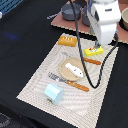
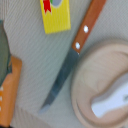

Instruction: Interact with the objects in diverse but meaningful ways.

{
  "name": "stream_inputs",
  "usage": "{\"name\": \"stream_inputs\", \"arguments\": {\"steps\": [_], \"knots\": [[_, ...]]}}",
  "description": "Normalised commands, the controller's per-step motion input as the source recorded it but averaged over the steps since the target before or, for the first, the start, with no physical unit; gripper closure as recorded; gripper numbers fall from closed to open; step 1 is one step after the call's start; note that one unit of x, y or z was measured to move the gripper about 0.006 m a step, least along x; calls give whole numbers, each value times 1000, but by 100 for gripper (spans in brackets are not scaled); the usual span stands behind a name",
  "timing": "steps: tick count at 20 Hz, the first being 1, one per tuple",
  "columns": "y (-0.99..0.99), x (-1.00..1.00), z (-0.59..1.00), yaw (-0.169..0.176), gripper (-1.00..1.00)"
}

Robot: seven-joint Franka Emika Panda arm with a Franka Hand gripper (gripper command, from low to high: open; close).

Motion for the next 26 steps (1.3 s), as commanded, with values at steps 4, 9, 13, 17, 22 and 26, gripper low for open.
{"name": "stream_inputs", "arguments": {"steps": [4, 9, 13, 17, 22, 26], "knots": [[-585, 0, 734, 56, -100], [-679, 0, 482, 39, -100], [-759, 0, 283, 30, -100], [-805, 0, 53, 20, -100], [-797, -74, -34, 8, -100], [-844, -160, -75, 0, -100]]}}
